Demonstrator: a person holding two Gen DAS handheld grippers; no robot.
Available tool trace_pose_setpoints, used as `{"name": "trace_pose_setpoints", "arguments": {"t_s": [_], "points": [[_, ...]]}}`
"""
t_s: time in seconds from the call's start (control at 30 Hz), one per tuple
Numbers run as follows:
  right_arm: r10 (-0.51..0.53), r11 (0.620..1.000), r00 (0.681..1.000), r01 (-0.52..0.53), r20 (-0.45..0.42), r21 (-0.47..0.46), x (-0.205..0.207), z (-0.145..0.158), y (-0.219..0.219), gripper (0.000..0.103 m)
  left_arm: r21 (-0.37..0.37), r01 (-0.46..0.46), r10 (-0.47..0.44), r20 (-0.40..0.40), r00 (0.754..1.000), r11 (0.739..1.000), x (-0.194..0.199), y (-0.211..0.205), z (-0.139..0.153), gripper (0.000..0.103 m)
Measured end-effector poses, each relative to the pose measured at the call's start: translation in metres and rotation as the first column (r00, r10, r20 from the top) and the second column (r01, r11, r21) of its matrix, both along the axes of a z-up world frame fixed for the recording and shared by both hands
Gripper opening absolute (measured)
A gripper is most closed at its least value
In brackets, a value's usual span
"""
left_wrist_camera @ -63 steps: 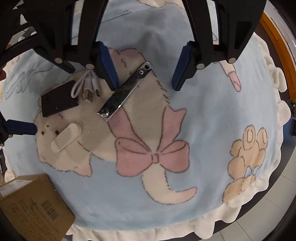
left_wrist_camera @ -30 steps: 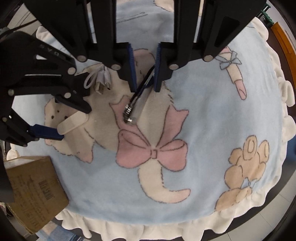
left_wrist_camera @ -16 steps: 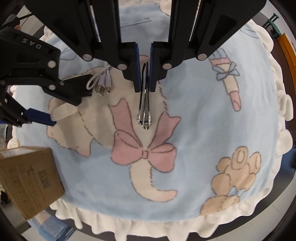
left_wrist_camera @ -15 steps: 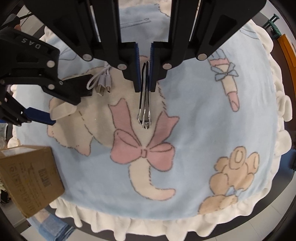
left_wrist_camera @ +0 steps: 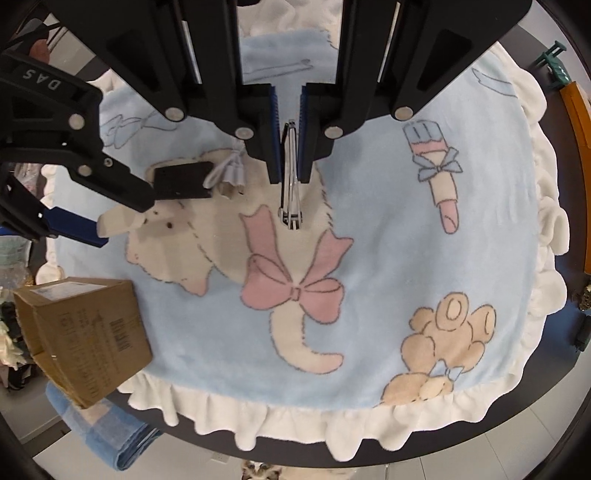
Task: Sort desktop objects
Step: 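Lift the nail clipper and nail file and carry both over the cardboard box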
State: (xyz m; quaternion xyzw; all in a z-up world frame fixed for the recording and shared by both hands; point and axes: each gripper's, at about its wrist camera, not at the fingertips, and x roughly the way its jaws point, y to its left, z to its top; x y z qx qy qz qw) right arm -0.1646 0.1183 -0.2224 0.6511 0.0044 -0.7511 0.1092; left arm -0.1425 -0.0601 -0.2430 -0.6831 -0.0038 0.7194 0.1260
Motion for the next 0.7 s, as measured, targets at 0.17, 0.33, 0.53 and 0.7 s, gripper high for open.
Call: {"name": "trace_pose_setpoints", "arguments": {"t_s": [0.17, 0.33, 0.53, 0.7], "points": [[-0.017, 1.000, 0.999, 0.017, -0.031, -0.006, 0.010, 0.023, 0.006, 0.066, 0.014, 0.004, -0.003, -0.029, 1.000, 1.000, 0.017, 0.024, 0.032, 0.008], [-0.023, 1.000, 0.998, 0.022, -0.060, -0.004, 0.022, 0.050, 0.027, 0.066, 0.032, 0.000, 0.002, -0.054, 0.999, 0.999, 0.004, 0.064, 0.042, 0.008], [-0.039, 0.999, 0.994, 0.039, -0.103, -0.001, 0.033, 0.079, 0.050, 0.066, 0.043, 0.013, -0.009, -0.092, 0.996, 0.999, 0.008, 0.095, 0.062, 0.008], [-0.055, 0.998, 0.991, 0.055, -0.122, -0.001, 0.040, 0.096, 0.069, 0.066, 0.040, 0.040, -0.035, -0.123, 0.992, 0.998, 0.009, 0.117, 0.079, 0.008]]}}
